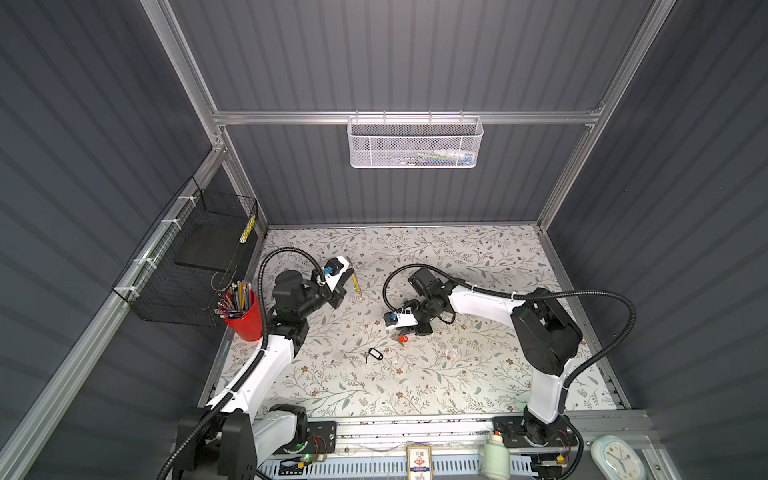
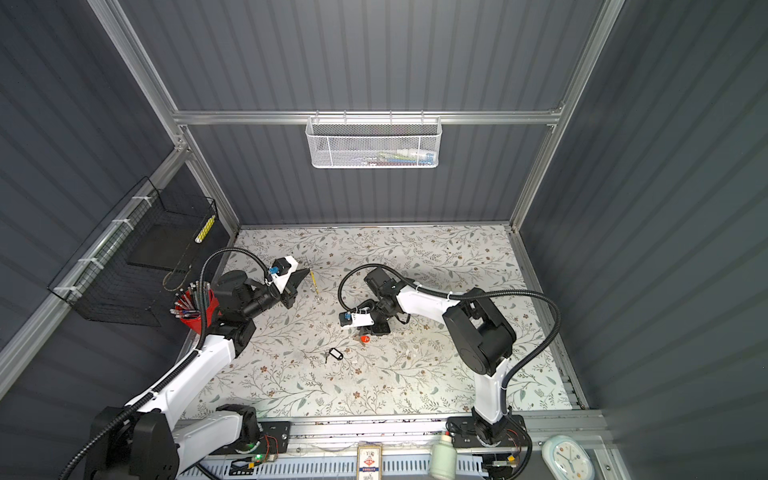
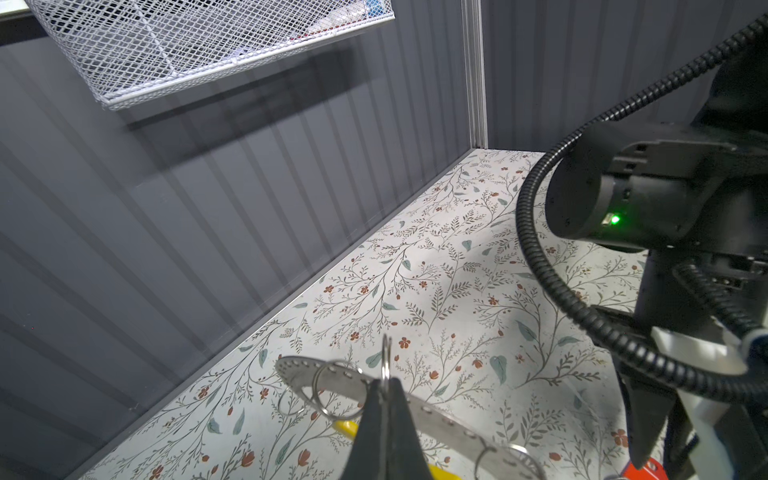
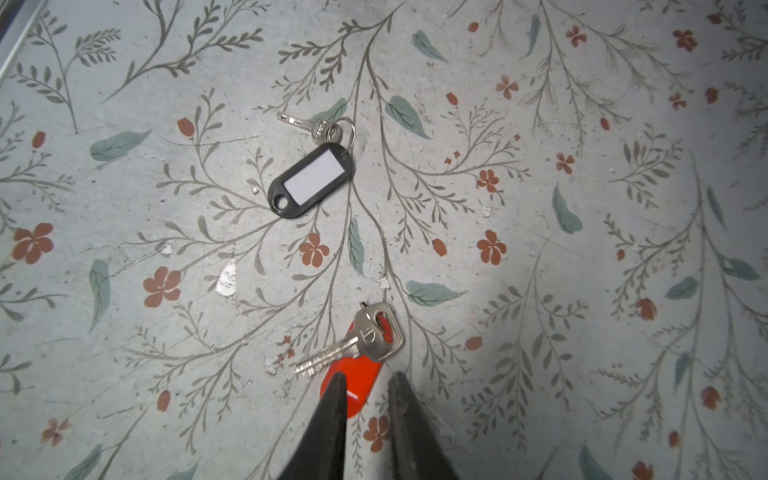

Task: Put the keys on the keyring
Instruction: 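Close the right gripper on the red-tagged key's ring, then lift the red-tagged key with the right gripper toward the held keyring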

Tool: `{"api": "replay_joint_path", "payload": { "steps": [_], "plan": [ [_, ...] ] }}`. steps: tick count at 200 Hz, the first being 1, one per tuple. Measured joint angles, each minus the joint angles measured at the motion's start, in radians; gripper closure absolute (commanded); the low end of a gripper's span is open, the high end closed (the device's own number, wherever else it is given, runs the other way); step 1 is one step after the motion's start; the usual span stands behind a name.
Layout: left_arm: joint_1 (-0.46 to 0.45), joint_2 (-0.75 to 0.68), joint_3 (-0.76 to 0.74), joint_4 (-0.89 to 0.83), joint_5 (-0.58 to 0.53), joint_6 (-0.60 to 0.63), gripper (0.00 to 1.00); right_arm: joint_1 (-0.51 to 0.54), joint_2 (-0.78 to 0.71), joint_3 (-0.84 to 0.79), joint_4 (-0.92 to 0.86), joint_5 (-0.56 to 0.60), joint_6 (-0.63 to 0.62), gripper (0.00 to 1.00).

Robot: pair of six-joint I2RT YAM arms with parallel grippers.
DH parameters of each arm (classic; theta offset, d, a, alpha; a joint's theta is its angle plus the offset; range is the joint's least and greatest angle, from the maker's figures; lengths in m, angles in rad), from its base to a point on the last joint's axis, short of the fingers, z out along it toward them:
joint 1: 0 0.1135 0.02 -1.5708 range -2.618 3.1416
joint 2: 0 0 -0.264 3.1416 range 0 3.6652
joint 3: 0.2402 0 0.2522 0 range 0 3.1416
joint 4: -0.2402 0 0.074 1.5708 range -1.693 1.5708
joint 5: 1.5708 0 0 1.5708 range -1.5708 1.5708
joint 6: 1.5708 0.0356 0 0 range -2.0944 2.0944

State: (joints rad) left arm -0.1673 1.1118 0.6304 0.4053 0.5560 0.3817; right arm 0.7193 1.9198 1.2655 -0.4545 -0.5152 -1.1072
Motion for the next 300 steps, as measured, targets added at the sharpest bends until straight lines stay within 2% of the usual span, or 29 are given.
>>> {"api": "replay_joint_path", "payload": {
  "steps": [155, 259, 300],
  "plan": [
    [0.000, -0.002, 0.000, 0.000, 0.047, -0.013, 1.00, 0.015, 0.115, 0.078, -0.047, -0.001, -0.043, 0.78],
    [0.000, -0.002, 0.000, 0.000, 0.050, -0.013, 1.00, 0.019, 0.118, 0.090, -0.041, -0.011, -0.042, 0.76],
    [0.000, -0.002, 0.000, 0.000, 0.050, -0.013, 1.00, 0.026, 0.134, 0.106, -0.043, -0.014, -0.043, 0.79]
  ]
}}
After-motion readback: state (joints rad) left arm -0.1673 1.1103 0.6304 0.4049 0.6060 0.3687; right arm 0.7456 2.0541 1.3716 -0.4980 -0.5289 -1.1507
